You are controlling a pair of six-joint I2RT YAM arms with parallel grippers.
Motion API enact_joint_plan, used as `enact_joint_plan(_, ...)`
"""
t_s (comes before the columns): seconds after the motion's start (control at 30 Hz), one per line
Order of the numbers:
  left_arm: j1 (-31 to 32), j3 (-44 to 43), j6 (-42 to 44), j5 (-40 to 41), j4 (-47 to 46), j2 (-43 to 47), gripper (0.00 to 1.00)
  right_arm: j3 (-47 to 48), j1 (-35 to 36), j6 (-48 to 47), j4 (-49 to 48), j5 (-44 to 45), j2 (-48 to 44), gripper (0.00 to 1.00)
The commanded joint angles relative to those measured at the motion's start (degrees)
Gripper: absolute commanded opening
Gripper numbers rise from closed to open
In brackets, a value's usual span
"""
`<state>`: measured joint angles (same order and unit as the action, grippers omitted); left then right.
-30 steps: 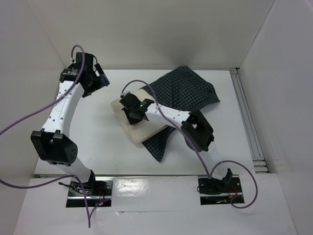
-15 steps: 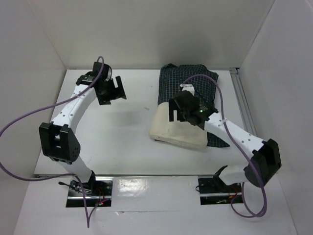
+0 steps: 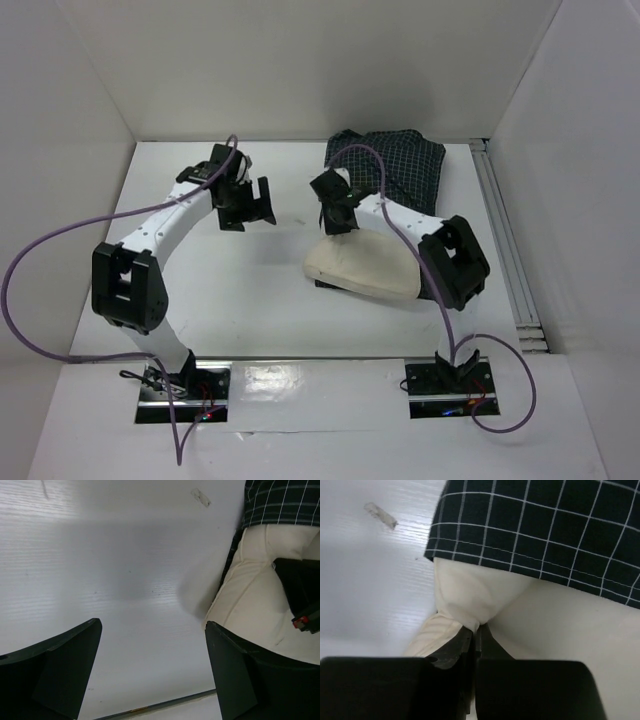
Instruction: Put the pillow into the pillowcase
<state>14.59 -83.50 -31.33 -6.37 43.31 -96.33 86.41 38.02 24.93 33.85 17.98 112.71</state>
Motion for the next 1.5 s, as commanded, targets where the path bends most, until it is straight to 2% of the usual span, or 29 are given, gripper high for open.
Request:
enact_joint_plan(0.0,1.3,3.0,4.7,-9.6,-2.6,2.1,0.99,-5.0,-2.1,-4.0,-3.1,-7.6,-9.5,0.00)
enact_joint_plan(0.13,3.9,9.8,4.7,-24.5,-11.0,2.1,0.99,-14.0,-10.1,-8.7,-6.2,-20.4,-23.7,0.00)
enact_joint_plan(0.3,10.8,15.3,1.0,-30.4,-23.8,0.9,0.99,-15.9,-14.8,-12.0,-2.8,-30.1,-29.0,0.00)
enact_joint_plan(0.53,19.5,20.0,-6.6,-27.8,-36.2,-0.6,0.99,-17.7,-17.3,-12.0,-3.9,-37.0,-31.6,0.00)
enact_joint_plan(0.63,21.4,20.0,-6.6,-22.4,-37.4,-1.3,0.99,-17.7,-18.4,-12.0,-3.9,-39.3,-32.1,0.00)
enact_joint_plan(0.77,22.7,19.4,-6.0,-16.6,-37.4,-2.9,0.98,-17.7,-19.6,-12.5,-3.4,-40.4,-32.1,0.00)
enact_joint_plan(1.07,23.9,22.3,-9.9,-15.8,-46.9,-5.1,0.88,-18.2,-20.2,-12.0,-4.4,-43.8,-32.6,0.00)
enact_joint_plan(1.2,23.9,23.6,-12.6,-18.7,-52.6,-5.6,0.73,-18.2,-20.7,-11.4,-4.9,-45.6,-32.6,0.00)
enact_joint_plan(1.23,23.9,23.6,-14.0,-19.4,-53.4,-5.6,0.52,-18.2,-20.7,-11.4,-4.9,-45.6,-32.6,0.00)
enact_joint_plan(1.3,23.9,24.1,-15.2,-20.8,-54.1,-5.6,0.06,-18.2,-20.7,-11.4,-4.9,-44.9,-32.1,0.00)
enact_joint_plan(1.33,23.3,24.1,-16.6,-22.8,-54.8,-5.6,0.00,-18.2,-20.7,-11.4,-4.4,-44.9,-32.1,0.00)
enact_joint_plan(1.47,21.2,29.3,-20.4,-28.0,-61.5,-1.8,0.00,-17.1,-19.2,-13.0,-2.1,-39.9,-32.1,0.00)
